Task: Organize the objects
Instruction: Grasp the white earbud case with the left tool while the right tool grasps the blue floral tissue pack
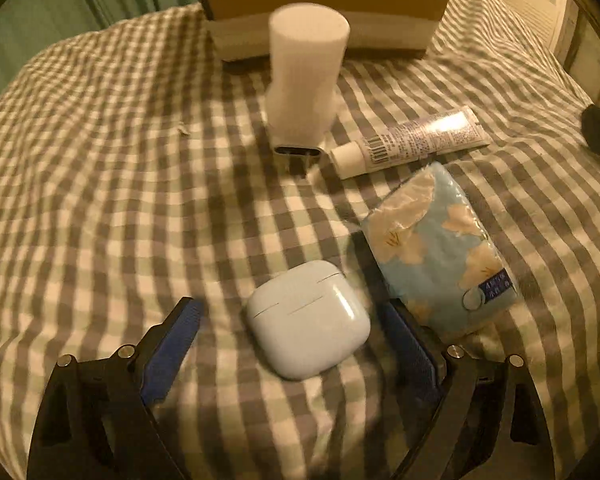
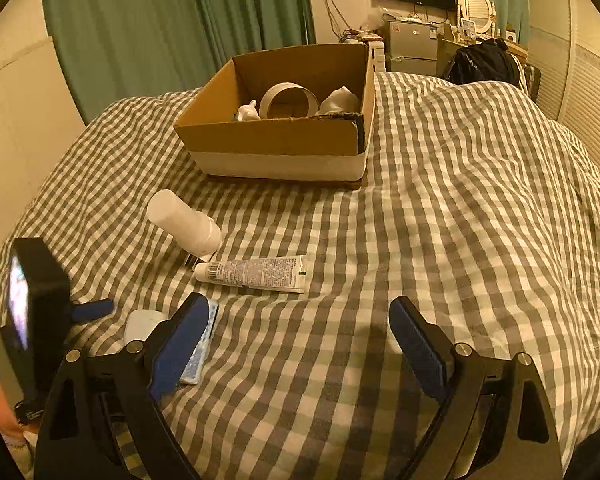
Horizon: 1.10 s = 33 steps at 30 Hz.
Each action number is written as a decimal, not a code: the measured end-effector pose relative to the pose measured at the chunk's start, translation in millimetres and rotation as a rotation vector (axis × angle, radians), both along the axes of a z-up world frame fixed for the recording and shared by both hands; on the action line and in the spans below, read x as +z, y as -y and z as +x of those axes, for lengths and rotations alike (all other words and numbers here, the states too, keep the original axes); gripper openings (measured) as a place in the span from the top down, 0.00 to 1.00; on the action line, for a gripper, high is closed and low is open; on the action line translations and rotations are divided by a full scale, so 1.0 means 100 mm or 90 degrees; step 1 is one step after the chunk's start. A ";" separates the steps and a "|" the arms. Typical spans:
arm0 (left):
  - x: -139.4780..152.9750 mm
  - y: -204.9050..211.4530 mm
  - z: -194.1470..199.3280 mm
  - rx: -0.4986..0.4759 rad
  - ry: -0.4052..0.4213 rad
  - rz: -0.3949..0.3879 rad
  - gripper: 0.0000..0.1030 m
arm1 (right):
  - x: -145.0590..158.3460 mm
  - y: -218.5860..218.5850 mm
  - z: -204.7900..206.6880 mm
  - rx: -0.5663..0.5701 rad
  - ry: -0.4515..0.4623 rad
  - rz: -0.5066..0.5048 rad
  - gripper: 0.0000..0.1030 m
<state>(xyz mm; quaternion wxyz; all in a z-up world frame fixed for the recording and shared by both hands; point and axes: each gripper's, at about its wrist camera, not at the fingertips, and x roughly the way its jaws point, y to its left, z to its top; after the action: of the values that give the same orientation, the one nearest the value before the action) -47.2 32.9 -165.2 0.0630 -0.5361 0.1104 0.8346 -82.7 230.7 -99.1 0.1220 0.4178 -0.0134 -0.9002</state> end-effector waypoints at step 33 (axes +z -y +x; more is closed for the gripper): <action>0.42 0.53 0.29 0.078 -0.095 0.079 0.43 | -0.62 1.01 0.06 0.178 0.107 0.092 0.57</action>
<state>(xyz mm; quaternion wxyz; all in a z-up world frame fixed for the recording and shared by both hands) -18.2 -20.4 -123.4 0.0364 -0.4734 0.0295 0.8796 -77.1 129.9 -160.6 0.2144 0.4973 0.0995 -0.8348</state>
